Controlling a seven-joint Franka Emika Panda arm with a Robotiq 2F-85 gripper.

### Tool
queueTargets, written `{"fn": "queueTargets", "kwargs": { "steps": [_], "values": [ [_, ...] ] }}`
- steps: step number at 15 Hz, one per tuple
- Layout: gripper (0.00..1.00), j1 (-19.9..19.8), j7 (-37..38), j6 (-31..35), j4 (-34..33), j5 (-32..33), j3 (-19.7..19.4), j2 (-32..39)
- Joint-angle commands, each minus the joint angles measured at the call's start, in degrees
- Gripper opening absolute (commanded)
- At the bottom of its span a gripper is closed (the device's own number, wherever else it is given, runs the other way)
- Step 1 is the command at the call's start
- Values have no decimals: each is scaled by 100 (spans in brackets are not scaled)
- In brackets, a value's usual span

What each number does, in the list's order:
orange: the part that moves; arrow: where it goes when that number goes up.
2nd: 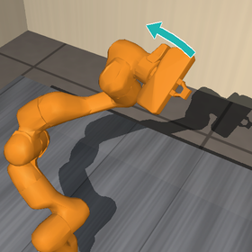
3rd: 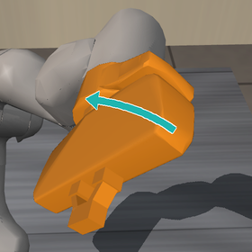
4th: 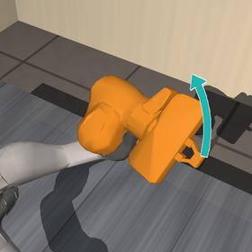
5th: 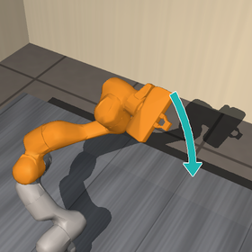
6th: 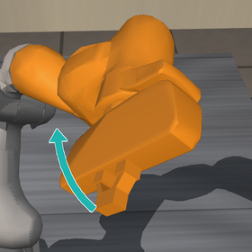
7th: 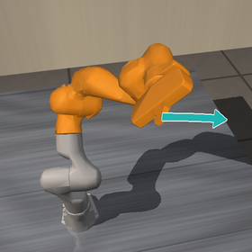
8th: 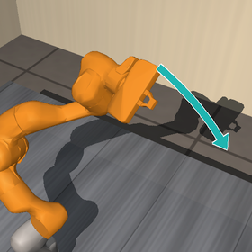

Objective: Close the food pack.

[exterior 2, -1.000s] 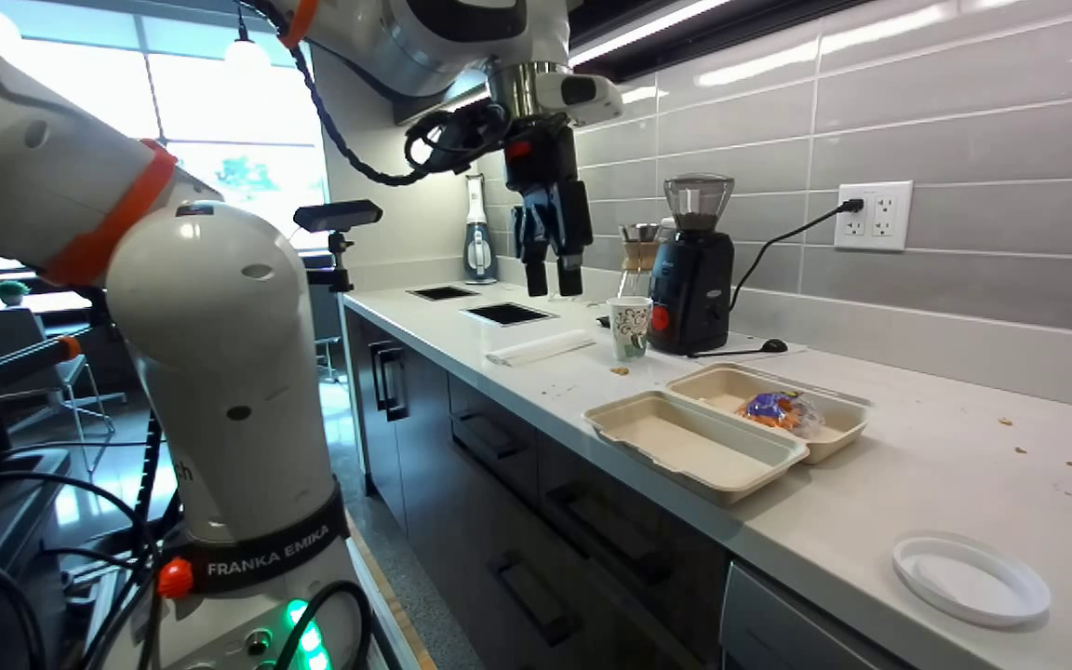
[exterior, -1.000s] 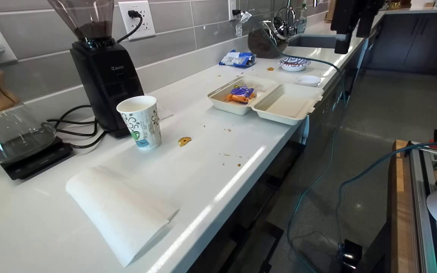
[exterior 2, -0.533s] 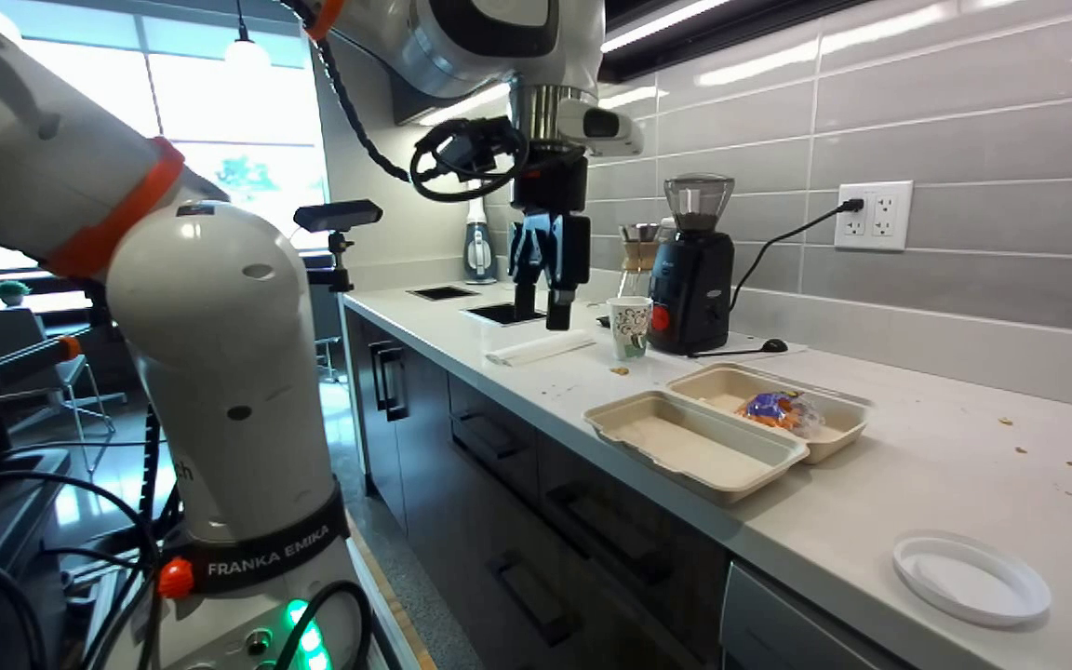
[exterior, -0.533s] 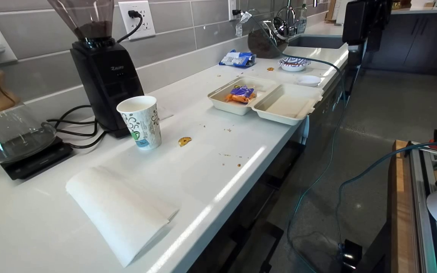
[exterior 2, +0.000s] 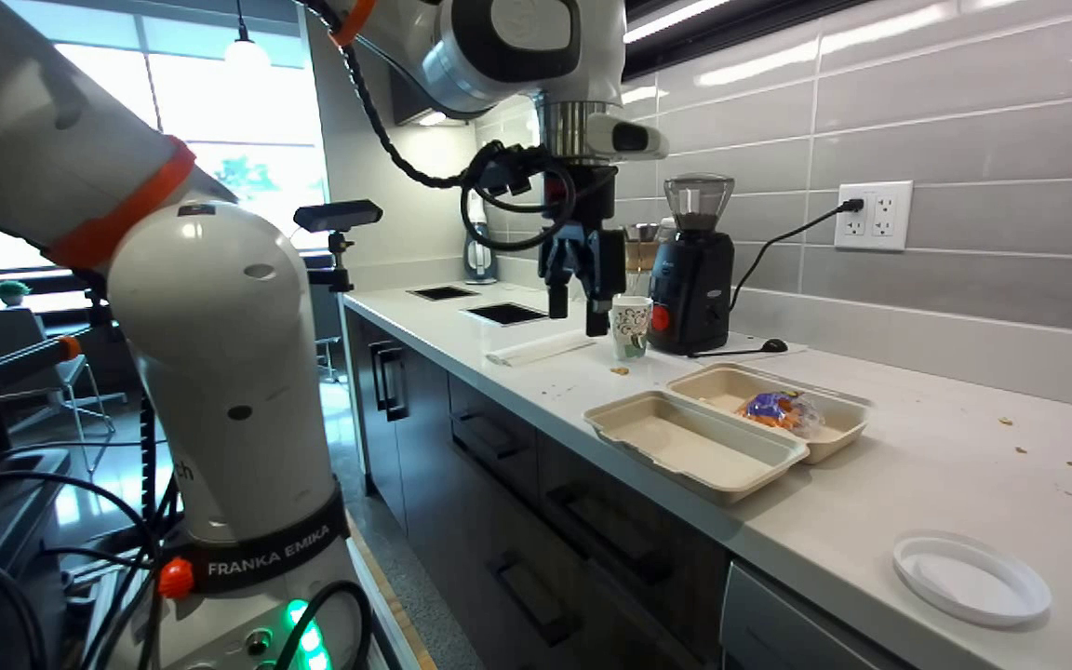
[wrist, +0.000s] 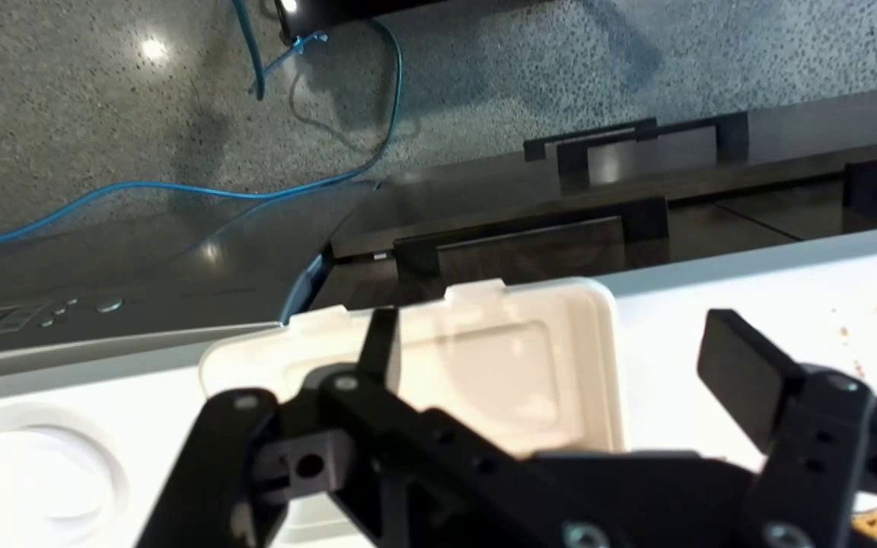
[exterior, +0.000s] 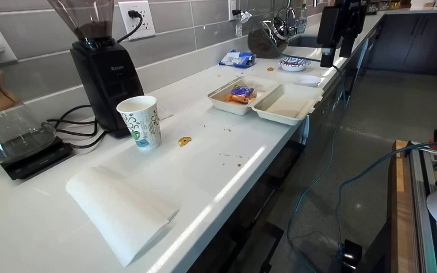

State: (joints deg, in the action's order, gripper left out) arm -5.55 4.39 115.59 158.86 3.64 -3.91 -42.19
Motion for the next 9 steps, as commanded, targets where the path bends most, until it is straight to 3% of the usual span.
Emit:
{"fn": "queueTargets", "kwargs": {
  "steps": [1,2,9],
  "values": [
    [100,54,-244,403,-11,-284,-200,325],
    [100,-44,-97,222,-10,-105,-16,118],
    [100,-158,-76,269,-47,2,-17,422]
  ]
}}
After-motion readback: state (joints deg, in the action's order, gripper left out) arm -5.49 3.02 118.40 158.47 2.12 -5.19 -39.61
